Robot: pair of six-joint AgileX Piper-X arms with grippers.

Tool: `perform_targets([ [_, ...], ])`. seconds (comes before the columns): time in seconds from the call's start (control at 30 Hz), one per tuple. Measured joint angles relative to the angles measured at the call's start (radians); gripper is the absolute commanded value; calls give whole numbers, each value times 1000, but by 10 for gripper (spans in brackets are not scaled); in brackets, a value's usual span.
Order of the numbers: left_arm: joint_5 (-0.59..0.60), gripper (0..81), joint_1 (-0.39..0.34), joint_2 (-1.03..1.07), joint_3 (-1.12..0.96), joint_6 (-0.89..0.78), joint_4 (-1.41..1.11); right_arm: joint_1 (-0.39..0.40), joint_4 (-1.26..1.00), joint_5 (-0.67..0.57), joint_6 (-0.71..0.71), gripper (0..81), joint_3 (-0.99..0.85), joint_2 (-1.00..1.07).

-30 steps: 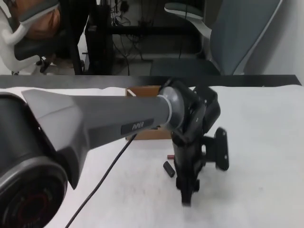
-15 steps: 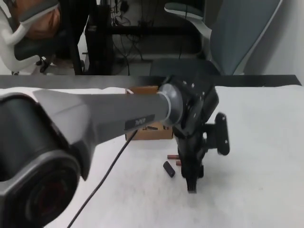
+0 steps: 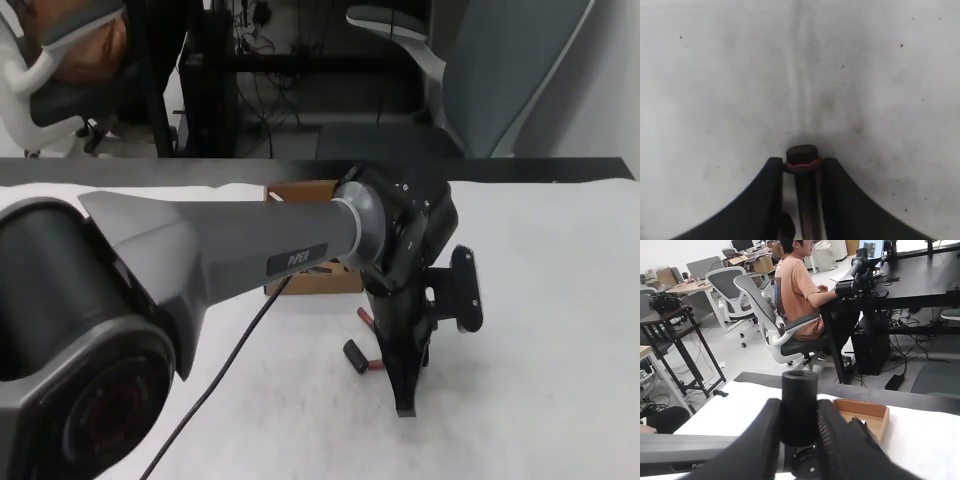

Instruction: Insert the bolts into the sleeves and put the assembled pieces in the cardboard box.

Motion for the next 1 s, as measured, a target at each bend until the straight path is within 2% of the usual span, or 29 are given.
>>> perform_targets([
  [0.17,-45,17,-2,-36,4,-82,4,0,23,2,-2,6,0,0],
  [0.27,-40,17,-2,-120,13,-173,3,0,49,2,-55,6,22,-1],
  [0.43,91,17,26,-378,40,-323,-22,0,100,2,-146,6,120,-1],
  [0.53,107,17,57,-548,107,-347,-41,0,120,0,-155,6,191,-1],
  [0.63,114,17,98,-726,258,-385,-93,0,113,10,-156,6,247,-1],
  [0.73,138,17,141,-937,476,-466,-248,4,58,15,-156,6,297,-1],
  [0.83,150,17,154,-1125,705,-561,-458,28,-91,17,-158,6,370,-1],
  [1.0,158,17,154,-1353,1015,-765,-782,116,-442,24,-211,6,554,3],
])
